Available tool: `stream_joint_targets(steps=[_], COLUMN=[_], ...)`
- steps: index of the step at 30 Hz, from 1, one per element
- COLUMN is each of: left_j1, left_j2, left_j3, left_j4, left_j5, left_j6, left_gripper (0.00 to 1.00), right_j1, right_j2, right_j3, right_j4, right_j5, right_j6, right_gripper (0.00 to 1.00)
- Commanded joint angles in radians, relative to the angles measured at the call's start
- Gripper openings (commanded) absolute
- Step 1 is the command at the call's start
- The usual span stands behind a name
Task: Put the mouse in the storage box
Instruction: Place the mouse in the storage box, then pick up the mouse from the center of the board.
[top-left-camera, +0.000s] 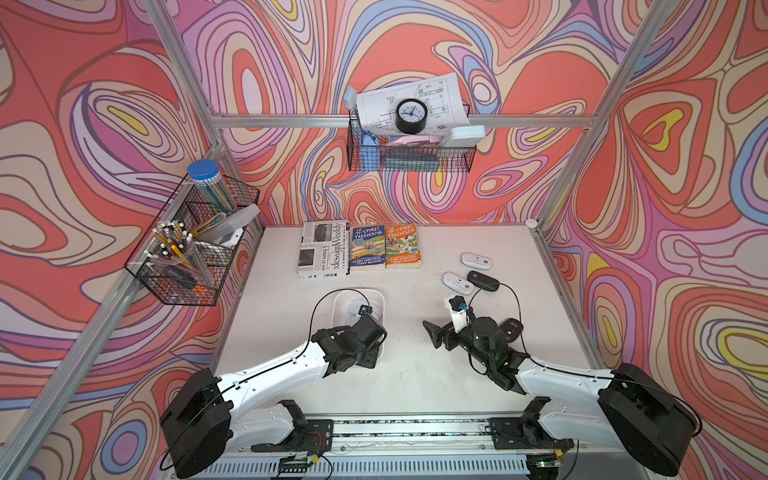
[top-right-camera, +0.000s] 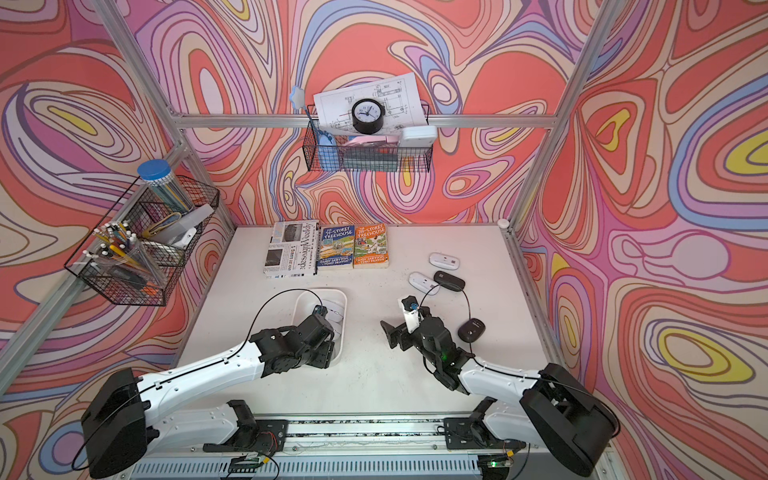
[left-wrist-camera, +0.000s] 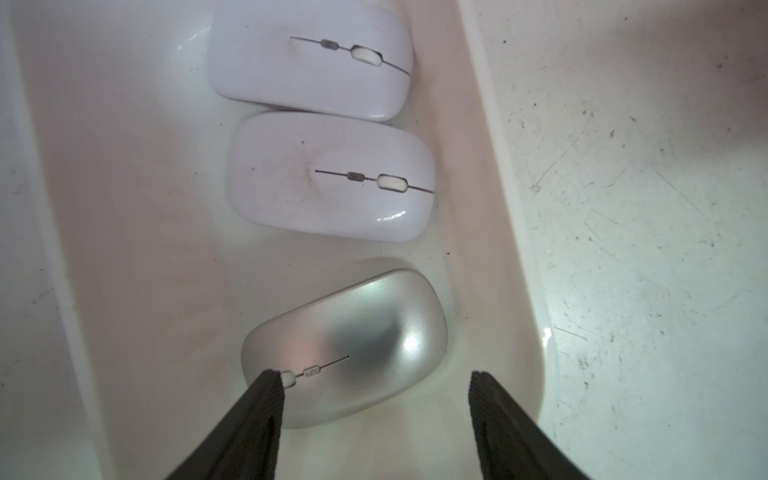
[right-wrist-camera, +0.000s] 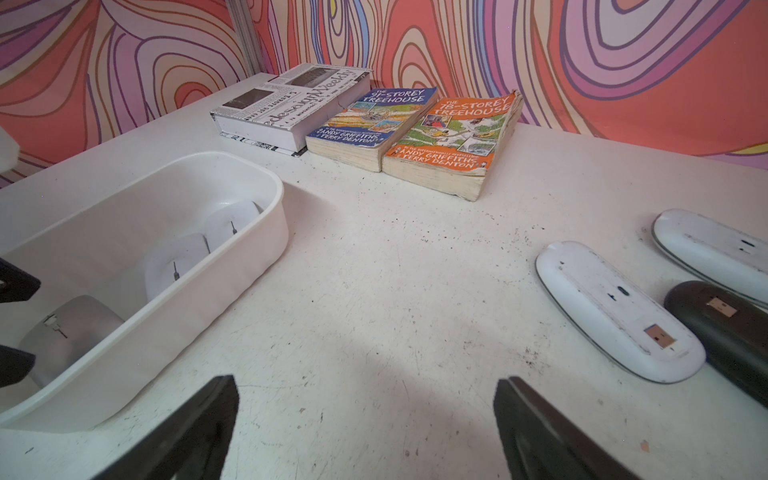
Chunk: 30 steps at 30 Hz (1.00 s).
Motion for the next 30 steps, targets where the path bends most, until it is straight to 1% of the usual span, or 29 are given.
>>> stream_joint_targets(steps=[1,5,8,10,13,17,22,24,27,30], left_j1=[0.0,0.021,0.058,0.096,0.163,0.219,0.299,0.341,0.403,0.471], left_j2=[-0.021,-0.034,-0.075,-0.112,-0.163,-0.209,-0.228,-0.247,-0.286,-0.268], left_j3=[0.053,0.102,0.126,0.134,0.143,0.145,0.135,0.132,0.131,0.15], left_j4=[-0.022,-0.065,-0.097,-0.118,-0.158,-0.208,-0.243,-0.259,-0.264,-0.287], left_j5=[-0.002,0.026,0.074,0.117,0.178,0.195,0.214,0.226,0.246,0.278], left_j6=[-0.012,-0.047,-0.077,-0.092,-0.101,-0.107,-0.102,-0.097,-0.07,-0.022], left_gripper=[0.69,0.68,0.68,0.68,0.68,0.67,0.65,0.65,0.65,0.65], right_j1=[0.001,0.0,-0.006,-0.017,-0.033,-0.059,-0.163,-0.211,-0.262,-0.301], right_j2=[0.006,-0.009,-0.014,-0.006,0.02,0.059,0.147,0.184,0.211,0.242], right_j3=[0.015,0.022,0.063,0.105,0.171,0.236,0.345,0.398,0.441,0.479], right_j4=[-0.006,-0.034,-0.131,-0.215,-0.324,-0.392,-0.502,-0.565,-0.606,-0.63], right_j5=[0.019,0.082,0.187,0.216,0.188,0.148,0.05,0.017,0.007,0.006], right_j6=[0.015,0.038,0.123,0.185,0.24,0.293,0.344,0.345,0.355,0.358], right_gripper=[0.98,0.98,0.98,0.98,0.98,0.98,0.98,0.98,0.98,0.98])
